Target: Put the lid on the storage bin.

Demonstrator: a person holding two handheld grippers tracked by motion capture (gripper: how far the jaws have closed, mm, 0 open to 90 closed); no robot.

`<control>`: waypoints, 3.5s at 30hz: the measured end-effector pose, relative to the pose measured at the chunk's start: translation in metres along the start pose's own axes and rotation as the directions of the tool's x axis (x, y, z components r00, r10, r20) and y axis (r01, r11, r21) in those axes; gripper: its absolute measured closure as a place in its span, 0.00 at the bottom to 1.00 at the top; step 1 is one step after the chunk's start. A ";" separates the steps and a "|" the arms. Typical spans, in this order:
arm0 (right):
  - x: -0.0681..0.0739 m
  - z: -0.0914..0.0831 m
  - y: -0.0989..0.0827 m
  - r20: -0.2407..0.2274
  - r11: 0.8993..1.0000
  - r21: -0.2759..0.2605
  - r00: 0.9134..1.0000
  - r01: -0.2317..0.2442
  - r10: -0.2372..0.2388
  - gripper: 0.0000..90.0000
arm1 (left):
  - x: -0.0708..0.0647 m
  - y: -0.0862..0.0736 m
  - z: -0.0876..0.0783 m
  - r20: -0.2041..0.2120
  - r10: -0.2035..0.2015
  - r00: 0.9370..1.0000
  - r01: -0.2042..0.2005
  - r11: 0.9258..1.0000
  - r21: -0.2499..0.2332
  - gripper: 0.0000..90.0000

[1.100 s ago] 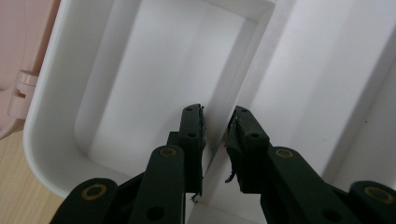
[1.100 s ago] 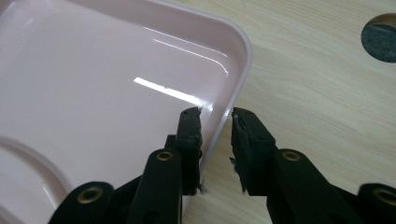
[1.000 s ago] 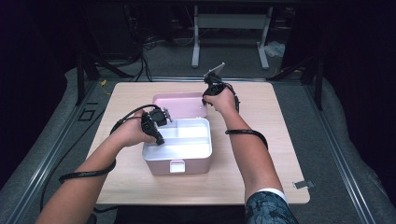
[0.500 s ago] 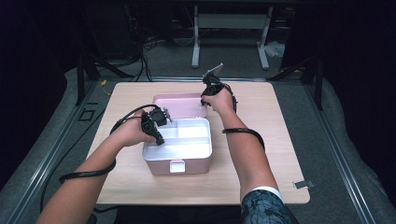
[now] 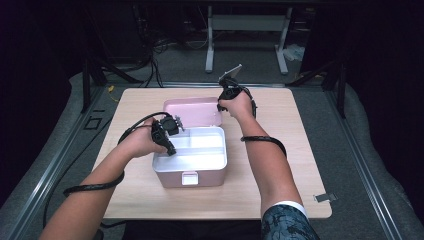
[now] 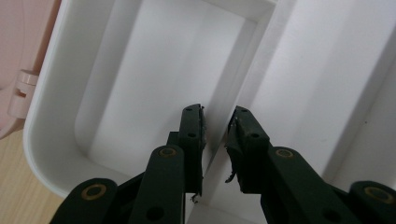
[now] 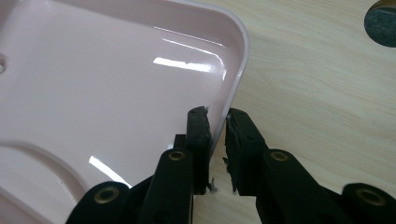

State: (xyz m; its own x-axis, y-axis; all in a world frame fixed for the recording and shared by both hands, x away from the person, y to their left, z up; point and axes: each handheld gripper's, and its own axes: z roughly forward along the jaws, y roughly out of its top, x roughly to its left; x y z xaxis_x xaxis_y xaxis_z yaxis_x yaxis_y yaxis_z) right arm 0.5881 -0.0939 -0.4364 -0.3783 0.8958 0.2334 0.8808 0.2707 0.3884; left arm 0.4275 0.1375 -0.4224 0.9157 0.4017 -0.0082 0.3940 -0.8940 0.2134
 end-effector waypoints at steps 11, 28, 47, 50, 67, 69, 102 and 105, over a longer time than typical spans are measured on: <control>0.006 -0.030 -0.008 -0.003 0.995 -0.091 0.999 0.041 -0.042 0.91 | -0.002 -0.001 0.000 -0.009 0.010 1.000 -0.010 1.000 -0.002 0.84; 0.022 -0.083 -0.030 0.002 0.966 -0.242 0.995 0.095 -0.097 0.95 | 0.002 -0.007 -0.013 -0.015 -0.056 0.998 0.055 0.995 -0.079 0.73; 0.027 -0.087 -0.037 0.009 0.959 -0.257 0.993 0.118 -0.119 0.95 | 0.089 -0.024 -0.068 -0.159 -0.476 0.865 0.382 0.830 -0.407 0.66; 0.028 -0.087 -0.037 0.009 0.958 -0.260 0.993 0.119 -0.121 0.95 | 0.097 -0.021 -0.068 -0.134 -0.504 0.853 0.412 0.809 -0.420 0.63; 0.027 -0.088 -0.041 0.000 0.954 -0.275 0.993 0.116 -0.120 0.95 | 0.115 -0.006 -0.063 -0.142 -0.531 0.835 0.436 0.797 -0.418 0.84; 0.025 -0.086 -0.040 0.007 0.950 -0.282 0.991 0.132 -0.136 0.91 | 0.114 -0.006 -0.065 -0.142 -0.527 0.838 0.433 0.800 -0.415 0.84; 0.047 -0.119 -0.066 -0.019 0.894 -0.386 0.966 0.230 -0.256 0.66 | 0.071 -0.034 -0.100 -0.052 -0.413 0.909 0.327 0.786 -0.525 0.68; 0.050 -0.125 -0.076 -0.020 0.885 -0.400 0.964 0.237 -0.267 0.66 | 0.064 -0.037 -0.103 -0.057 -0.399 0.915 0.312 0.792 -0.525 0.67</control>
State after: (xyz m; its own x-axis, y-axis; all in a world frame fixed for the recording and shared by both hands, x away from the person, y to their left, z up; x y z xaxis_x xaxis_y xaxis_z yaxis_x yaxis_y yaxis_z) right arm 0.4669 -0.1134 -0.3427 -0.6050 0.7839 0.1394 0.5764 0.3104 0.7559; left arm 0.4638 0.2165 -0.3300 0.6766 0.7354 -0.0373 0.5569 -0.4779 0.6793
